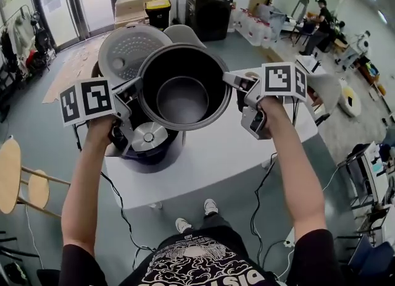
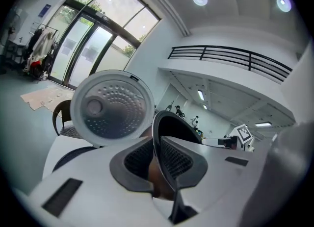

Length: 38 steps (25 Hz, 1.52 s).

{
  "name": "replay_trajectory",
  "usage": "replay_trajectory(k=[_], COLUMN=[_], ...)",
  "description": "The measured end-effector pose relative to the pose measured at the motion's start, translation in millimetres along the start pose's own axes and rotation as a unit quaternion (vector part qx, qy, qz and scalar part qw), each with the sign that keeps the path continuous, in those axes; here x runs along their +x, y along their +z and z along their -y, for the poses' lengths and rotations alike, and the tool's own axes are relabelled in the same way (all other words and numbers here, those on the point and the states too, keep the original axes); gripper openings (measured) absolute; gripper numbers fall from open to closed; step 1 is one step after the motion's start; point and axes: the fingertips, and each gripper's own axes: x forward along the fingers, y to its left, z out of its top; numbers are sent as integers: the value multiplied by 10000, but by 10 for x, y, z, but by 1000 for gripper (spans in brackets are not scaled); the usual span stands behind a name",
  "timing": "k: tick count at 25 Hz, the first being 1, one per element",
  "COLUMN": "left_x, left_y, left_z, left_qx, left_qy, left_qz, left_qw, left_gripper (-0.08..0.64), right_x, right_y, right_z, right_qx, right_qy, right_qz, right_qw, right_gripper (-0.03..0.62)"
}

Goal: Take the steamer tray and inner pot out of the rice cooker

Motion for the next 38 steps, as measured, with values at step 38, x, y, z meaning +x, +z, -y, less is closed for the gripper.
replay_trajectory(k=[38], left_x=[3792], left_y=[-2374], left_z=[1059], left_qx=[-1006], left_qy=[740], left_qz=[-1681], left_qw=[9778], left_gripper=[52], right_x=[-974], right_y=[-92], right_z=[4462], right_qx=[1284], right_qy=[-902], right_qz=[-906], right_qw=[9835], right_gripper=[51])
